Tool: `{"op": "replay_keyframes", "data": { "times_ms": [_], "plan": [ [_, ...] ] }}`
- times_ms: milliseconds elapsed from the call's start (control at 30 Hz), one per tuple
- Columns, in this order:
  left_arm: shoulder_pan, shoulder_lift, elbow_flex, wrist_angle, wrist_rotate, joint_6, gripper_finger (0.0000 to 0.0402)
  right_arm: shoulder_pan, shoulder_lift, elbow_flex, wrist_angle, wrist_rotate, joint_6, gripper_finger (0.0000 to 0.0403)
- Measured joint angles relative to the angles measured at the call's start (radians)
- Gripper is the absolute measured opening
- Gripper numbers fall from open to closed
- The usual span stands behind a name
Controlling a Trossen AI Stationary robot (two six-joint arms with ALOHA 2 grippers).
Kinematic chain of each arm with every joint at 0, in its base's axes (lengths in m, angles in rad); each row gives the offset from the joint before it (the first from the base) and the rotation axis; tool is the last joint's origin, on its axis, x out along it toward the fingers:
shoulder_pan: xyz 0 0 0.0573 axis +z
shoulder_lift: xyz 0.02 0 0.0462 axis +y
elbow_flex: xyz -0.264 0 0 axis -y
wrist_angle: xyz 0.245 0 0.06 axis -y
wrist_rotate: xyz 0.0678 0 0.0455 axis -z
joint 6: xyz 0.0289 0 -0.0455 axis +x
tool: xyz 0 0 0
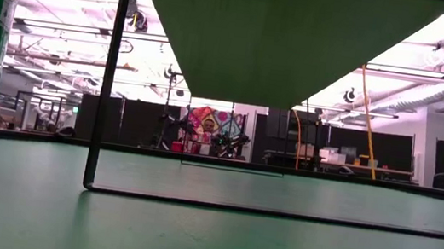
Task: Place canned beverage on shelf
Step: Put the green soda can on the shelf aligned with the other green soda can
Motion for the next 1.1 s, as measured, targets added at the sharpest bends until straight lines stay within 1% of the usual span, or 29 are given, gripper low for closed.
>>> {"op": "replay_keyframes", "data": {
  "times_ms": [100, 367, 467, 667, 700, 767, 900, 1000, 1100],
  "plan": [
    [0.000, 0.020, 0.000, 0.038, -0.002, 0.021, 0.0393, 0.000, 0.001, 0.000, 0.000, 0.011, 0.002, 0.0384],
    [0.000, 0.107, -0.001, 0.039, -0.001, 0.051, 0.0388, 0.000, 0.001, 0.000, 0.014, 0.031, 0.002, 0.0384],
    [0.000, 0.118, -0.001, 0.040, -0.001, 0.032, 0.0364, 0.000, 0.001, 0.000, 0.021, 0.031, 0.002, 0.0384],
    [0.003, 0.119, -0.001, 0.039, -0.018, 0.031, 0.0281, 0.000, 0.001, 0.000, 0.022, 0.030, -0.031, 0.0384],
    [0.007, 0.119, -0.001, 0.039, -0.017, 0.028, 0.0273, 0.000, 0.001, 0.000, 0.022, 0.030, -0.035, 0.0384],
    [0.017, 0.115, -0.001, 0.034, -0.008, -0.002, 0.0272, 0.000, 0.001, 0.000, 0.023, 0.030, -0.046, 0.0384],
    [0.019, 0.090, 0.030, -0.084, 0.005, -0.110, 0.0272, 0.000, 0.001, 0.000, 0.026, 0.027, -0.050, 0.0384],
    [0.017, 0.057, 0.081, -0.172, 0.003, -0.168, 0.0272, 0.000, 0.001, 0.000, 0.037, 0.023, -0.034, 0.0384],
    [0.018, 0.015, 0.143, -0.283, -0.013, -0.226, 0.0272, -0.001, 0.001, 0.000, 0.038, -0.050, -0.008, 0.0384]
  ]
}}
